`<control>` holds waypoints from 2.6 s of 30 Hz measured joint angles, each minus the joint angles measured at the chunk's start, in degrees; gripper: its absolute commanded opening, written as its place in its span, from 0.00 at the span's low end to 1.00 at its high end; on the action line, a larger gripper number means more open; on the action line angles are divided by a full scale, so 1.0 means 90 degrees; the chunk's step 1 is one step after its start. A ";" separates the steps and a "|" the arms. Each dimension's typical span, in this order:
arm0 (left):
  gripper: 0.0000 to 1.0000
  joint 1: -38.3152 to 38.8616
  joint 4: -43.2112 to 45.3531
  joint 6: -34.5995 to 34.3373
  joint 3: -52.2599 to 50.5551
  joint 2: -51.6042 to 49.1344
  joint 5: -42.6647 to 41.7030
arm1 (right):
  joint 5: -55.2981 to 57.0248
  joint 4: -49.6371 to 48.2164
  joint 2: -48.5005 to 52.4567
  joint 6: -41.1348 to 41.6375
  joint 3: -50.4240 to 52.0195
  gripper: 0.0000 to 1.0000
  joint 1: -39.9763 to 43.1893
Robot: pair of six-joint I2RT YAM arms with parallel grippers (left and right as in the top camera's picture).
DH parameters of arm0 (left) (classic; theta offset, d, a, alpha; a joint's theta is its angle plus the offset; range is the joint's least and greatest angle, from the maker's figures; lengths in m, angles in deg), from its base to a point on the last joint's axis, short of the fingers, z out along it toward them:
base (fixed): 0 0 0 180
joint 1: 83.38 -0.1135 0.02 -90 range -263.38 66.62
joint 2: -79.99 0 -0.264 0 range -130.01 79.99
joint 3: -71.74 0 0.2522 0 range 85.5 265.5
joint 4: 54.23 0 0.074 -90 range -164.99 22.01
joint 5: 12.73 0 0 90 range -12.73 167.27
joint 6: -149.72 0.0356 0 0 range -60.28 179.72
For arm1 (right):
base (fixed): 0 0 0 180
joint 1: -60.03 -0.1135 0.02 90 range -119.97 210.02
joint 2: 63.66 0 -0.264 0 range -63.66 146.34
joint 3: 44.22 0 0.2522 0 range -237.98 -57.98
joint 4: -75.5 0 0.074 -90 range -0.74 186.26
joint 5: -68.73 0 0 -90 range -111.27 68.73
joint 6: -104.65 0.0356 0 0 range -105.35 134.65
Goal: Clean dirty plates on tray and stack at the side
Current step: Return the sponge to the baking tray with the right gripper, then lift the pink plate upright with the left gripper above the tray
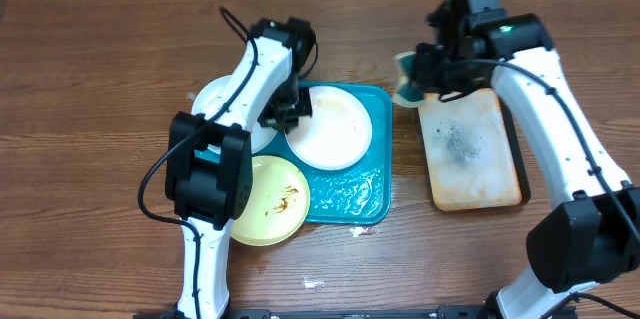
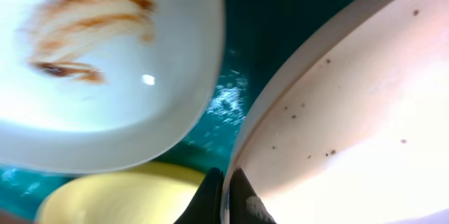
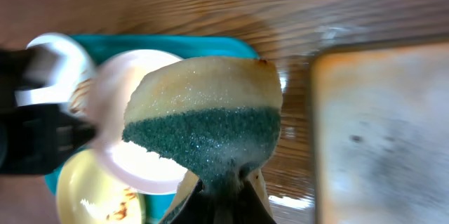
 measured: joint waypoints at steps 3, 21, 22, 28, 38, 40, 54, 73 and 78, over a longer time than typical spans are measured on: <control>0.04 0.0007 -0.0452 -0.0041 0.0653 0.0000 0.0357 | 0.0204 0.0214 0.0000 0.0044 -0.0002 0.04 0.0306; 0.04 0.0646 -0.1392 -0.0476 0.1841 0.0002 0.1967 | 0.0612 0.0627 0.0000 0.0036 -0.0002 0.04 0.0481; 0.04 0.0678 -0.1455 -0.0512 0.1841 0.0002 0.2079 | 0.0610 0.0634 0.0000 0.0039 -0.0002 0.04 0.0481; 0.04 0.0852 -0.1690 -0.0661 0.1841 0.0002 0.2795 | 0.0617 0.0770 0.0000 0.0039 -0.0002 0.04 0.0481; 0.04 0.1064 -0.1690 -0.0726 0.1855 0.0415 0.3704 | 0.0748 0.0964 0.0000 0.0039 -0.0002 0.04 0.0481; 0.04 0.1061 -0.1693 -0.0687 0.1875 0.0648 0.3881 | 0.0755 0.0971 0.0000 0.0039 -0.0002 0.04 0.0481; 0.04 0.1069 -0.1705 -0.0027 0.1996 0.1860 0.4962 | 0.0787 0.1093 0.0000 0.0036 -0.0002 0.04 0.0481; 0.04 0.2127 -0.1705 0.0049 0.1996 0.1093 0.5600 | 0.1377 0.1469 0.0000 0.0041 -0.0002 0.04 0.0483; 0.04 0.2198 -0.1695 0.0034 0.1996 0.0697 0.5836 | 0.1494 0.1532 0.0000 0.0063 -0.0002 0.04 0.0505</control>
